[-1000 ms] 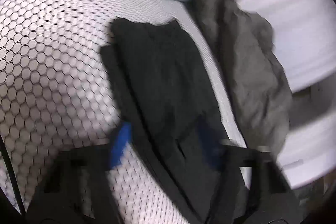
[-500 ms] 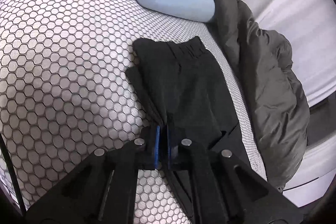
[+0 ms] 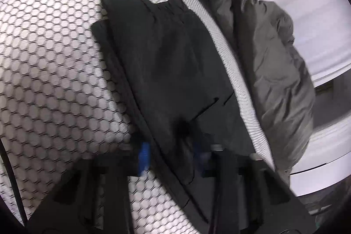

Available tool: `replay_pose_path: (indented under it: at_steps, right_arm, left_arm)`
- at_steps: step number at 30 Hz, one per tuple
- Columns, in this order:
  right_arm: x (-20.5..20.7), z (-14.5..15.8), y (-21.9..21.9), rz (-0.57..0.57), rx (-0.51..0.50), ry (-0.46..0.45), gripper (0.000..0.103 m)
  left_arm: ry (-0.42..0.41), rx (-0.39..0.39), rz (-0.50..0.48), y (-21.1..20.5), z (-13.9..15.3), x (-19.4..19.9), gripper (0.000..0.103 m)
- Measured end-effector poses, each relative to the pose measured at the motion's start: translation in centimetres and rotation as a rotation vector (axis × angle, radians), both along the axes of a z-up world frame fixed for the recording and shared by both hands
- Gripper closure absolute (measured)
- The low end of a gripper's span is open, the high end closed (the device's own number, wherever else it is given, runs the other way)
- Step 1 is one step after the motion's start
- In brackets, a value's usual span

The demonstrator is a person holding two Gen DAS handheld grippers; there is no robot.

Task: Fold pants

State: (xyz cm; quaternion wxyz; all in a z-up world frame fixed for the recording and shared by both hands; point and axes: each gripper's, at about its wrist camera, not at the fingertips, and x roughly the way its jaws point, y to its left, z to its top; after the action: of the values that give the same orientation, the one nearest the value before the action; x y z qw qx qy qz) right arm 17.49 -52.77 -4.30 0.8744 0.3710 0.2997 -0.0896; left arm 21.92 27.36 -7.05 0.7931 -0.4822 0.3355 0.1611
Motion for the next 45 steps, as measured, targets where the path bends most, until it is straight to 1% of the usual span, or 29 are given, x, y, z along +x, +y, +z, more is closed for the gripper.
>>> replay_pose_path:
  at_steps: [1,3,4,7,9,13,15,17,18,19,20,21,22,23,24,25,26,27,29,31,33,35,37,39,40,42,43,44,45]
  right_arm:
    - [0.3,-0.1,0.1,0.020,-0.001,-0.001,0.059]
    - [0.4,0.0,0.1,0.055,0.033,-0.028,0.073]
    - [0.2,0.2,0.1,0.053,0.024,-0.036,0.079]
    - [-0.4,1.2,0.8,0.060,-0.018,-0.072,0.085]
    - [-0.9,1.7,1.1,0.063,-0.036,-0.084,0.086]
    - [-1.4,2.2,1.8,0.067,-0.085,-0.072,0.087]
    - [-1.4,2.0,1.8,0.049,-0.134,-0.034,0.087]
    - [-0.7,1.6,1.9,0.028,-0.187,0.037,0.087]
    - [-0.3,1.3,2.1,0.021,-0.223,0.089,0.082]
    - [-0.3,1.4,2.3,-0.004,-0.256,0.118,0.071]
    - [-0.6,1.9,2.5,-0.037,-0.282,0.118,0.061]
    - [-1.2,2.8,2.9,-0.066,-0.319,0.091,0.044]
    - [-2.0,3.9,3.5,-0.089,-0.363,0.036,0.034]
    - [-2.6,4.7,4.1,-0.104,-0.397,-0.009,0.029]
    - [-3.3,5.7,5.0,-0.115,-0.445,-0.066,0.017]
    - [-3.9,6.7,6.4,-0.104,-0.493,-0.131,0.004]
    - [-4.0,7.3,7.7,-0.072,-0.524,-0.179,0.001]
    - [-3.7,7.7,9.7,-0.007,-0.554,-0.215,0.001]
    - [-1.9,7.3,13.6,0.120,-0.585,-0.208,0.000]
    - [0.5,5.8,17.5,0.244,-0.578,-0.172,0.000]
    - [2.8,4.0,21.1,0.355,-0.545,-0.127,0.000]
    - [4.6,1.7,25.0,0.480,-0.491,-0.079,0.000]
    - [5.8,-0.3,28.3,0.563,-0.462,-0.035,0.000]
    - [6.6,-2.0,31.5,0.647,-0.491,0.000,0.000]
    - [6.9,-2.5,32.6,0.668,-0.542,0.019,0.000]
    - [6.5,-3.6,34.2,0.689,-0.725,0.079,0.000]
    - [6.2,-3.8,33.9,0.684,-0.781,0.092,0.000]
    - [5.8,-3.8,33.0,0.675,-0.789,0.093,0.000]
    - [5.2,-3.6,31.4,0.665,-0.769,0.092,0.000]
  left_arm:
    - [-0.002,0.009,0.009,0.0,-0.1,0.1,0.099]
    - [-0.014,0.005,0.027,0.0,-0.3,-0.1,0.101]
    - [-0.021,-0.006,0.031,0.4,-0.5,-0.3,0.102]
    - [-0.052,-0.013,0.027,0.8,-0.2,-1.2,0.103]
    - [-0.084,-0.010,0.028,1.1,0.6,-2.3,0.103]
    - [-0.093,0.006,0.042,1.3,1.6,-4.7,0.103]
    - [-0.039,0.037,0.041,1.4,1.3,-5.5,0.102]
    - [0.039,0.044,0.031,1.7,0.7,-5.5,0.100]
    - [0.070,0.053,0.035,1.7,0.7,-5.6,0.096]
    - [0.089,0.065,0.044,1.6,1.3,-5.9,0.091]
    - [0.103,0.092,0.056,1.4,2.2,-6.3,0.087]
    - [0.107,0.126,0.063,1.1,3.1,-6.6,0.075]
    - [0.094,0.176,0.067,0.6,4.3,-7.1,0.058]
    - [0.060,0.243,0.070,-0.2,5.9,-7.7,0.050]
    - [0.027,0.310,0.068,-1.2,7.4,-8.1,0.034]
    - [-0.015,0.385,0.049,-2.8,8.8,-8.4,0.024]
    - [-0.047,0.426,0.023,-4.0,9.6,-8.4,0.020]
    - [-0.082,0.465,-0.025,-5.9,10.3,-8.2,0.013]
    - [-0.130,0.500,-0.148,-9.7,10.7,-7.0,0.000]
    - [-0.149,0.515,-0.309,-14.3,10.2,-5.3,0.001]
    - [-0.141,0.528,-0.471,-19.4,9.1,-3.5,0.001]
    - [-0.114,0.551,-0.603,-23.9,7.6,-2.2,0.001]
    - [-0.069,0.588,-0.716,-28.0,5.8,-1.3,0.001]
    - [-0.007,0.638,-0.797,-30.9,4.2,-0.9,0.001]
    - [0.033,0.686,-0.823,-32.0,3.4,-0.9,0.001]
    - [0.055,0.761,-0.845,-33.2,2.8,-1.6,0.001]
    - [0.047,0.763,-0.847,-33.2,2.8,-1.9,0.001]
    - [0.047,0.750,-0.850,-33.0,2.8,-2.1,0.001]
    - [0.048,0.738,-0.850,-32.7,2.8,-2.2,0.001]
